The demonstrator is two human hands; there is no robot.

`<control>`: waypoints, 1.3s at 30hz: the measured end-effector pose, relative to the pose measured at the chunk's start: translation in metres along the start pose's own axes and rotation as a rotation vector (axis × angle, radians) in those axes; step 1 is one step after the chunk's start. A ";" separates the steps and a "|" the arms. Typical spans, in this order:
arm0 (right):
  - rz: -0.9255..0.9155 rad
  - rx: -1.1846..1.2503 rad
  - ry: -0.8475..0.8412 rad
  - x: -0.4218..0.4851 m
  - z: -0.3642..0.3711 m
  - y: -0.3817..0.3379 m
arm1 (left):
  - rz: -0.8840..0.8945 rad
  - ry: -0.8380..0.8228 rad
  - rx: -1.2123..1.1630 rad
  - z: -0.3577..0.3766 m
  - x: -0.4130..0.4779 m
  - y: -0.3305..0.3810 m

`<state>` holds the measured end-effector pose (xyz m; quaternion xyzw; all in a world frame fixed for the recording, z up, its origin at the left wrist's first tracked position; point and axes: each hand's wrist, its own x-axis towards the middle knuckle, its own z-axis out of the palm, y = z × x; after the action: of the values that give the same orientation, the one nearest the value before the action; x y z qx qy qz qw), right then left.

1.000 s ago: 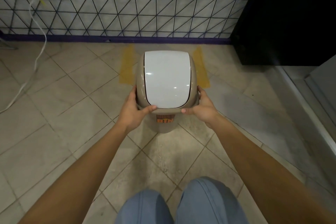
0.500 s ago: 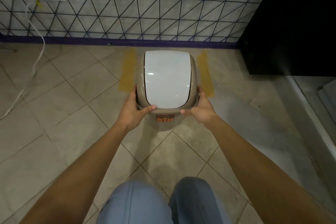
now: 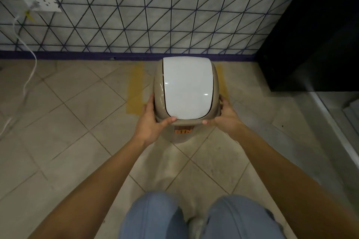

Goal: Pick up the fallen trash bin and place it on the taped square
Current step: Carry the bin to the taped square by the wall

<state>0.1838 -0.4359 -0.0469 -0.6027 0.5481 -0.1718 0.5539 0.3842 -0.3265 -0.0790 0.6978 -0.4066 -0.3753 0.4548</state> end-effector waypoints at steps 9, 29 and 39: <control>-0.030 -0.019 0.014 0.030 -0.006 -0.003 | 0.048 0.052 -0.010 0.001 0.025 0.002; -0.138 0.044 -0.032 0.060 -0.005 -0.013 | -0.029 0.001 -0.191 -0.005 0.060 -0.007; -0.160 0.054 0.025 0.097 -0.003 -0.021 | -0.052 0.048 -0.262 -0.006 0.093 -0.004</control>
<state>0.2241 -0.5244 -0.0673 -0.6271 0.5003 -0.2375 0.5477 0.4269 -0.4081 -0.0951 0.6516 -0.3247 -0.4200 0.5419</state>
